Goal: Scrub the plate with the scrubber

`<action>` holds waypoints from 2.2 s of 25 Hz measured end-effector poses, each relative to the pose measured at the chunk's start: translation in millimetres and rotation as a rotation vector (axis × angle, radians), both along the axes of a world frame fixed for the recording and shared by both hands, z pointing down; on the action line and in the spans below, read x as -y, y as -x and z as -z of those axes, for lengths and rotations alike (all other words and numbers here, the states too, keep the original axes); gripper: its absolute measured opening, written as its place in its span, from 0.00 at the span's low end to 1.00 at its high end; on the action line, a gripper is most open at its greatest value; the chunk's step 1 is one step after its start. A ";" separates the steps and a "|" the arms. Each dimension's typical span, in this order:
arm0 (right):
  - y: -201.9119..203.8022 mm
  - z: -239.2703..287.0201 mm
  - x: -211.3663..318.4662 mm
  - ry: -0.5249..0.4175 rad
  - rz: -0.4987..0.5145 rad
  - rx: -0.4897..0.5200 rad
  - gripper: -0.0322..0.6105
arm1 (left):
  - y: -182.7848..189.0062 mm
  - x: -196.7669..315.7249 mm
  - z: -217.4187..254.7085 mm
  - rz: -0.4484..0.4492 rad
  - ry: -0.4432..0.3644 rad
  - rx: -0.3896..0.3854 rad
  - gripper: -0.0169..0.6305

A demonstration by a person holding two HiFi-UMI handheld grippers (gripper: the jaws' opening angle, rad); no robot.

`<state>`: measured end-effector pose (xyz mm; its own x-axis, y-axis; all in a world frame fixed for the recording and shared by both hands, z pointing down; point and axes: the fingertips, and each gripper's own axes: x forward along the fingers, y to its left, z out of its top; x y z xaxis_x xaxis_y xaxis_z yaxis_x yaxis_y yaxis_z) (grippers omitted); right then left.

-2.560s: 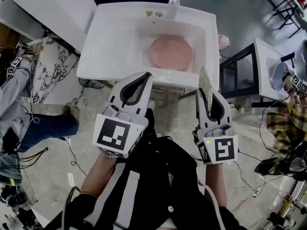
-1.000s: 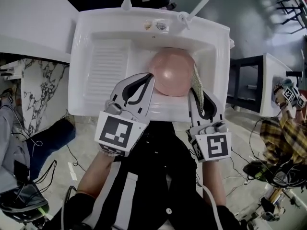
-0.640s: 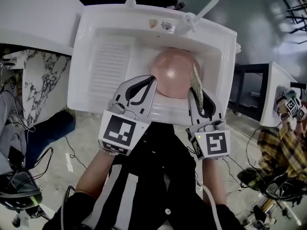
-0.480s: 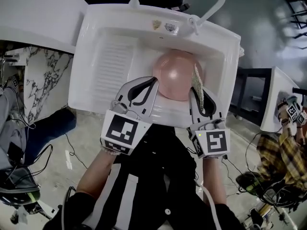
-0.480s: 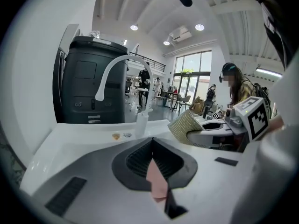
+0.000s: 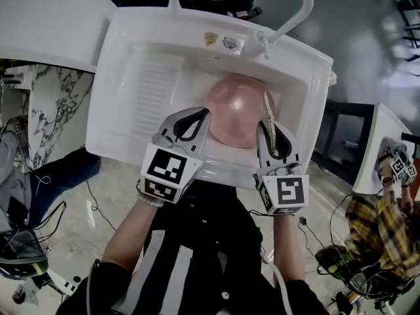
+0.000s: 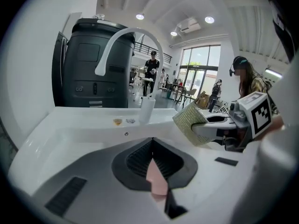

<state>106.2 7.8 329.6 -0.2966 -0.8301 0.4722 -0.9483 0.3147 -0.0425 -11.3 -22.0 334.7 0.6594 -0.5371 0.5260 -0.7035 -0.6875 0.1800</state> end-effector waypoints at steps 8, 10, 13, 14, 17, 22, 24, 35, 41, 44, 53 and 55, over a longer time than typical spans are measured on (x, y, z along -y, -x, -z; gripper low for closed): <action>-9.1 -37.2 9.9 0.052 0.020 -0.006 0.16 | 5.8 17.1 -57.2 0.067 0.113 0.101 0.03; -11.5 -44.7 14.7 0.063 0.018 -0.007 0.16 | 7.3 19.5 -71.9 0.074 0.138 0.135 0.03; -14.6 -55.9 21.6 0.076 0.014 -0.015 0.16 | 8.1 19.9 -94.5 0.085 0.193 0.166 0.03; -15.2 -59.6 23.0 0.082 0.014 -0.018 0.16 | 8.4 19.3 -101.5 0.088 0.211 0.175 0.04; -17.9 -68.8 24.7 0.104 0.013 -0.029 0.16 | 5.8 18.3 -117.6 0.084 0.252 0.194 0.07; -20.0 -81.6 26.4 0.128 0.000 -0.029 0.16 | 4.6 26.1 -141.5 0.104 0.290 0.219 0.15; -19.0 -87.8 28.3 0.134 0.010 -0.043 0.16 | 2.3 27.8 -151.4 0.107 0.320 0.222 0.17; -8.3 -132.2 47.8 0.187 0.068 -0.104 0.16 | 0.9 32.3 -200.1 0.172 0.509 0.183 0.21; -9.3 -155.6 63.0 0.218 0.072 -0.151 0.16 | 3.9 31.9 -215.6 0.180 0.589 0.178 0.22; -12.0 -166.4 68.5 0.233 0.075 -0.180 0.16 | 1.5 27.9 -222.1 0.163 0.621 0.184 0.21; -24.3 -196.5 68.9 0.303 0.066 -0.250 0.16 | 4.3 16.7 -234.0 0.127 0.704 0.208 0.11; -26.8 -200.5 71.1 0.313 0.049 -0.237 0.16 | 3.6 17.1 -234.0 0.135 0.721 0.179 0.10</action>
<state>133.0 -63.3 530.2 -0.1849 -0.6223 0.7606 -0.9275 0.3664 0.0743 -14.9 -39.1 568.7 0.4832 -0.0893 0.8709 -0.8345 -0.3480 0.4273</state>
